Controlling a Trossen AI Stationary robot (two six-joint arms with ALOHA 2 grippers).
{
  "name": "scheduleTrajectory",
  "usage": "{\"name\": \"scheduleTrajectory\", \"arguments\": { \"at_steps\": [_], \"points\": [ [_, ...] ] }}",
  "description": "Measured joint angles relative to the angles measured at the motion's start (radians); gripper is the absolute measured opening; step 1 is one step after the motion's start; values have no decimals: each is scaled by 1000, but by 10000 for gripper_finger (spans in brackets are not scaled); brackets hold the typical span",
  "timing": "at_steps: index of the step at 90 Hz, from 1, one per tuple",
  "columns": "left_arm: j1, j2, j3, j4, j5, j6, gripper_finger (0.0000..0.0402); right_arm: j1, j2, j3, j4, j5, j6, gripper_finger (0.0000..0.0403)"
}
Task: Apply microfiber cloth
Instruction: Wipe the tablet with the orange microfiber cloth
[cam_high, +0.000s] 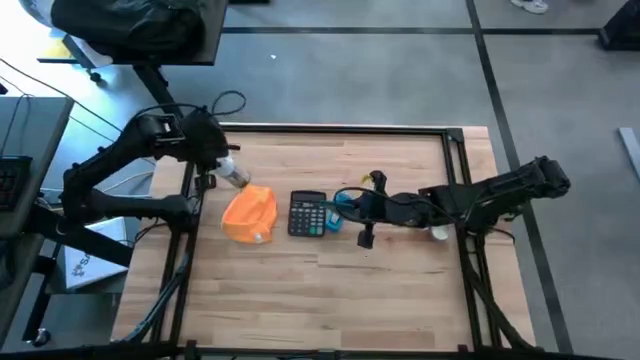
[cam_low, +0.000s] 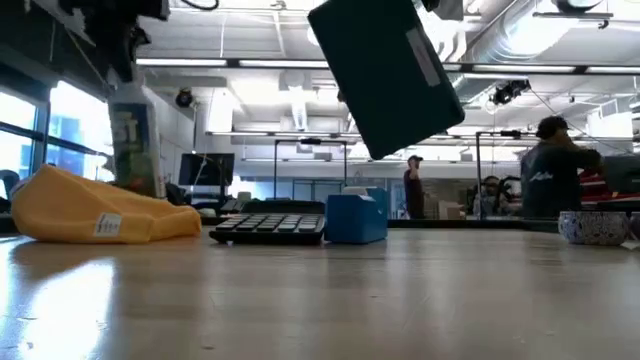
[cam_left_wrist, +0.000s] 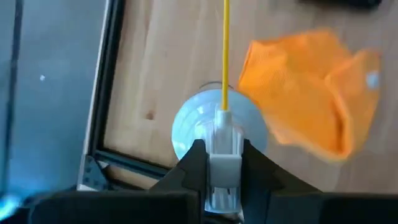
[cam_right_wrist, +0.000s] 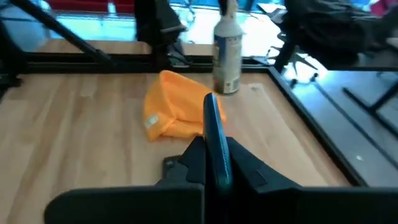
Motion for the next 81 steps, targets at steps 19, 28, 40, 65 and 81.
{"name": "scheduleTrajectory", "arguments": {
  "at_steps": [19, 28, 40, 65, 81],
  "points": [
    [-115, 36, 102, -93, 79, -245, 35, 0, -1, 48, 3, 159, -27, 0],
    [-196, 60, 150, -99, 141, -298, 34, 0, -2, 52, 0, 204, -27, 0],
    [-304, 112, 209, -95, 135, -387, 34, 5, -1, 52, -5, 241, 0, 0],
    [-516, 243, 224, -90, 124, -636, 34, 74, 13, 41, -68, 425, 233, 0],
    [-655, 316, 224, 7, 126, -736, 34, 127, 73, 12, -62, 513, 399, 0]
  ]
}}
